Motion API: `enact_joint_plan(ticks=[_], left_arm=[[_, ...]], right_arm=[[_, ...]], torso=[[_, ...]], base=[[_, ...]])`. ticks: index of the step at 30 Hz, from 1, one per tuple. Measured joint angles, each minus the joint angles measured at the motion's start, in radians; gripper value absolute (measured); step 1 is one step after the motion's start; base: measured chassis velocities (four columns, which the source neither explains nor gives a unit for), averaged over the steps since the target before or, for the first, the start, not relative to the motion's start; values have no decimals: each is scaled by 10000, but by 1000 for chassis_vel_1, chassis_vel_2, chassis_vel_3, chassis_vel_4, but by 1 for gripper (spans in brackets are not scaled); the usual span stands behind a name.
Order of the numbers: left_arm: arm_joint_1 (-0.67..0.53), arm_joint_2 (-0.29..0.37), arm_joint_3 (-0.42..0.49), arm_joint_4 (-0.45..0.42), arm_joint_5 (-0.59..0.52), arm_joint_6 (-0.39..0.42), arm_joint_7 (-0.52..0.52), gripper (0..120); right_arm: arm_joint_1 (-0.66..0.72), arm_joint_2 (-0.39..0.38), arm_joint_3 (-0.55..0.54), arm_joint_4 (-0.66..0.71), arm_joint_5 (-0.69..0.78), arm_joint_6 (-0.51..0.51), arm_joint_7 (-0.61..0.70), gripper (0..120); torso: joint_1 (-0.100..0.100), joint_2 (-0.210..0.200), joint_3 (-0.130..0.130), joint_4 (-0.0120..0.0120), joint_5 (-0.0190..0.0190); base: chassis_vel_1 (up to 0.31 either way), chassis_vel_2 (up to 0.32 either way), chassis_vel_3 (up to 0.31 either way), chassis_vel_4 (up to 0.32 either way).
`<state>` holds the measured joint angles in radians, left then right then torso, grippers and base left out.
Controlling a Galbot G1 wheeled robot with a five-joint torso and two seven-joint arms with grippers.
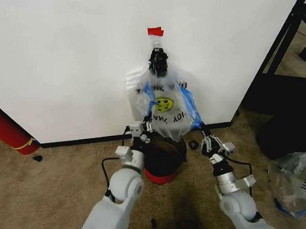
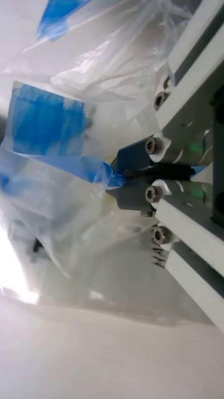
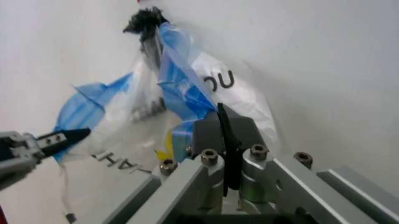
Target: Pick up the garbage bag from the wall and place it over the trash bin.
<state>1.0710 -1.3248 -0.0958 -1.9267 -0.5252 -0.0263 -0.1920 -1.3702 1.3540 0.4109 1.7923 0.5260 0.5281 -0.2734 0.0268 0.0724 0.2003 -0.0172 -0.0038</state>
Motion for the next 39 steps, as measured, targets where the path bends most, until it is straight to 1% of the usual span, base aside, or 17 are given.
enact_joint_plan(ticks=[4,10,22,25,29,30,33,35,39], left_arm=[[754,0,-207,-512,-187,-53,-30,0],[1391,6,-381,-951,-185,-162,-38,0],[2292,-344,-610,-1371,-97,-613,-114,0],[2519,-386,-737,-1620,-89,-665,-123,0],[2969,-342,-887,-1913,38,-827,-124,0],[2969,-342,-887,-1913,38,-827,-124,0],[3201,-327,-936,-2005,245,-894,-105,0],[3296,-360,-935,-2041,336,-911,-97,0],[3400,-391,-909,-2053,468,-965,-90,0]], right_arm=[[-495,26,88,171,-248,230,74,0],[-915,95,291,302,-836,589,118,0],[-1581,197,479,331,-1752,1270,171,0],[-1775,263,573,411,-2273,1524,197,0],[-2061,380,774,477,-3451,2249,193,0],[-2061,380,774,477,-3451,2249,193,0],[-2189,483,855,521,-3938,2770,212,0],[-2295,508,903,562,-4169,2944,306,0],[-2427,509,962,570,-4403,2945,404,0]], torso=[[0,0,0,0,0],[0,1,0,0,0],[0,0,1,-1,-1],[0,1,1,-1,-1],[0,1,1,-1,-1],[0,1,1,-1,-1],[0,1,1,0,-1],[0,1,1,-1,-1],[1,1,1,-1,-1]], base=[[0,0,0,0],[0,0,0,0],[0,0,0,0],[0,0,0,0],[0,0,0,0],[0,0,0,0],[0,0,0,0],[0,0,0,0],[0,0,0,0]])
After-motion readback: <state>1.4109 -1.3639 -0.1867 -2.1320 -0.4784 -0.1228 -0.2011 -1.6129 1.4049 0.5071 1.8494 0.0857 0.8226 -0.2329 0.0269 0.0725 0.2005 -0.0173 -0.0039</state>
